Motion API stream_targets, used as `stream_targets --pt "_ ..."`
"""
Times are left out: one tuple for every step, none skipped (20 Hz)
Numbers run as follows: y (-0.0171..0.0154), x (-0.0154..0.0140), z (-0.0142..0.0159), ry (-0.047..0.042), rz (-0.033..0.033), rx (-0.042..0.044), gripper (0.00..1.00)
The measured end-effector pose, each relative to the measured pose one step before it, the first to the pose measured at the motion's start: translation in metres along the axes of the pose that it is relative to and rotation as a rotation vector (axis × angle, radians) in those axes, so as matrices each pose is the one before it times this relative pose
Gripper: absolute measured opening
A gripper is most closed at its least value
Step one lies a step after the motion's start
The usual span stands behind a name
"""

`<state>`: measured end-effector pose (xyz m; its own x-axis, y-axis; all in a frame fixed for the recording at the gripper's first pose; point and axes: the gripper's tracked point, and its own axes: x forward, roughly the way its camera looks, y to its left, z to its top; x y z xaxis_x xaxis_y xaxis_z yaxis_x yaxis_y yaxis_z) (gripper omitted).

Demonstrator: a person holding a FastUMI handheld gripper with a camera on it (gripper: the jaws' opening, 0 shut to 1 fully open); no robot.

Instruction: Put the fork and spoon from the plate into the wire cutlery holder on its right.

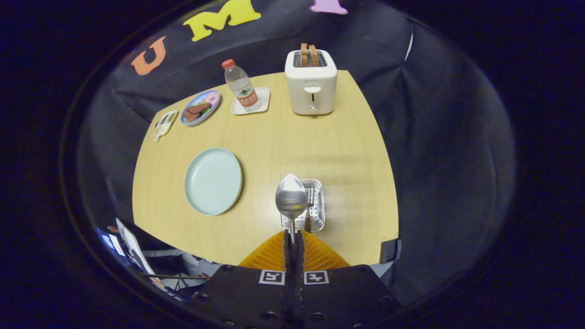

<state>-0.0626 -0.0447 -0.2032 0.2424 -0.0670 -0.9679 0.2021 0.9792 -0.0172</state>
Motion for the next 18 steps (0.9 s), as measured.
stream_targets --pt "-0.00154 0.00204 -0.00154 0.01653 -0.00345 -0.00179 0.00" --pt "-0.00177 0.00230 -0.00085 0.01227 -0.00555 -0.00468 0.00" --pt "-0.00116 0.00240 -0.00055 0.01361 -0.00317 -0.00321 0.01" --pt "0.00092 0.00173 -0.00130 0.01331 0.00392 0.00093 0.01" --pt "0.00071 0.00215 -0.00104 0.01627 0.00560 0.00438 0.00" --pt "0.00019 0.00299 -0.00218 0.01946 0.00331 0.00442 0.00" --pt "-0.00005 0.00244 -0.00206 0.01829 0.00182 0.00013 0.00" --pt "-0.00037 0.00317 -0.00100 0.01224 -0.00073 -0.00200 0.00" --pt "-0.00064 0.00231 -0.00002 0.00710 -0.00532 -0.00166 0.01" --pt "-0.00022 0.00370 0.00104 0.00357 -0.00266 0.00149 0.01" --pt "-0.00011 0.00178 0.00052 0.00461 0.00203 0.00449 0.01" --pt "0.00032 0.00283 0.00154 -0.00050 0.00445 0.00807 0.02" --pt "-0.00008 0.00075 0.00282 0.00467 0.00698 0.00870 0.05" --pt "-0.00210 0.00328 0.00164 0.00115 -0.00692 -0.00053 0.09" --pt "-0.00214 0.00068 0.00248 -0.00240 -0.00727 0.00219 0.11" --pt "-0.00003 -0.00146 0.00513 -0.02159 0.00280 0.00877 0.22" --pt "0.00245 0.00484 0.00377 -0.01567 0.01043 0.00862 0.33" --pt "0.00147 -0.00148 0.00285 -0.01550 0.00840 0.00645 0.44"
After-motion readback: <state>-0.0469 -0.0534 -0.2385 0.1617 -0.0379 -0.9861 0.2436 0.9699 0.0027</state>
